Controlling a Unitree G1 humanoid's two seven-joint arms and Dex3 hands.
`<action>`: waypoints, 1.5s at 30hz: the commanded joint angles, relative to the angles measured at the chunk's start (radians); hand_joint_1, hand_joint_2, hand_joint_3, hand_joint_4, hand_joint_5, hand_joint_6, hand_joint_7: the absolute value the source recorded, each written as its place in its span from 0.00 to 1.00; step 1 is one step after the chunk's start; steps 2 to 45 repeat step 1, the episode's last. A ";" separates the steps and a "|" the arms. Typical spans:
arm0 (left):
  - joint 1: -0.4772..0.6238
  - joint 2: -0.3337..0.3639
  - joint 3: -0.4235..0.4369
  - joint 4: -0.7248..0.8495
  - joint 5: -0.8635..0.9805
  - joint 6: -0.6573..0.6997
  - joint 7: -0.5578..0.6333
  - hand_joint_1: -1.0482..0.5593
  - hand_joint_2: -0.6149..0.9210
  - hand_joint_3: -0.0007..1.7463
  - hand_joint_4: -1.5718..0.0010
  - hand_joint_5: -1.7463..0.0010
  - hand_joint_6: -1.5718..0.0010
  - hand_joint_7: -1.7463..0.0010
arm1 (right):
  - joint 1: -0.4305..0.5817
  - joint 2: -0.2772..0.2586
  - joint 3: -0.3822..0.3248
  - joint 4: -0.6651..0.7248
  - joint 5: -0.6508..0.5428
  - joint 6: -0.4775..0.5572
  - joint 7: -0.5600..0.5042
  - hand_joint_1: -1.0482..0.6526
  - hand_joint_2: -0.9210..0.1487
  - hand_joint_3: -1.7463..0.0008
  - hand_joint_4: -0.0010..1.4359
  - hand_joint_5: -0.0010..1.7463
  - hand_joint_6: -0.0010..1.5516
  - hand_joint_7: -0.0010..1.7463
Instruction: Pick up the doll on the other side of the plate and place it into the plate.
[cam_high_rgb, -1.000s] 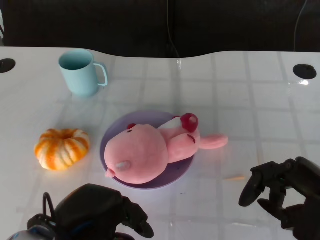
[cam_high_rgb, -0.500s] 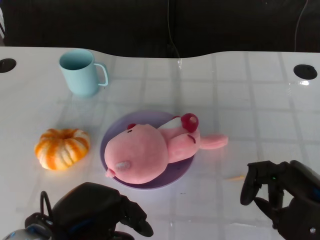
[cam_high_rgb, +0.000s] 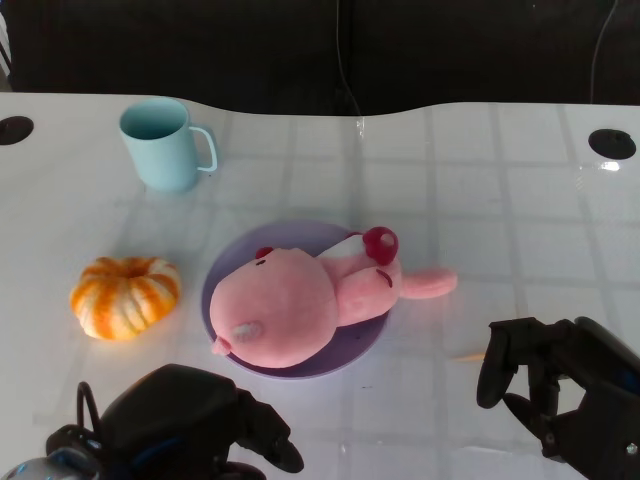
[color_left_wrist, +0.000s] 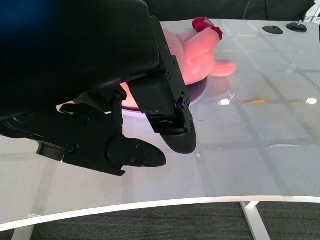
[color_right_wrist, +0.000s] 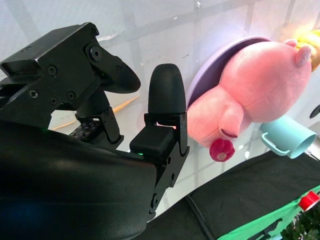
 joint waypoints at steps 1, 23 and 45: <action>0.003 0.022 0.014 0.001 -0.009 -0.012 0.008 0.52 1.00 0.13 0.49 0.30 0.29 0.98 | -0.009 -0.017 -0.008 -0.002 0.009 0.003 0.008 0.62 0.42 0.36 0.54 0.94 0.49 0.77; 0.003 0.022 0.014 0.001 -0.009 -0.012 0.008 0.52 1.00 0.13 0.49 0.30 0.29 0.98 | -0.009 -0.017 -0.008 -0.002 0.009 0.003 0.008 0.62 0.42 0.36 0.54 0.94 0.49 0.77; 0.003 0.022 0.014 0.001 -0.009 -0.012 0.008 0.52 1.00 0.13 0.49 0.30 0.29 0.98 | -0.009 -0.017 -0.008 -0.002 0.009 0.003 0.008 0.62 0.42 0.36 0.54 0.94 0.49 0.77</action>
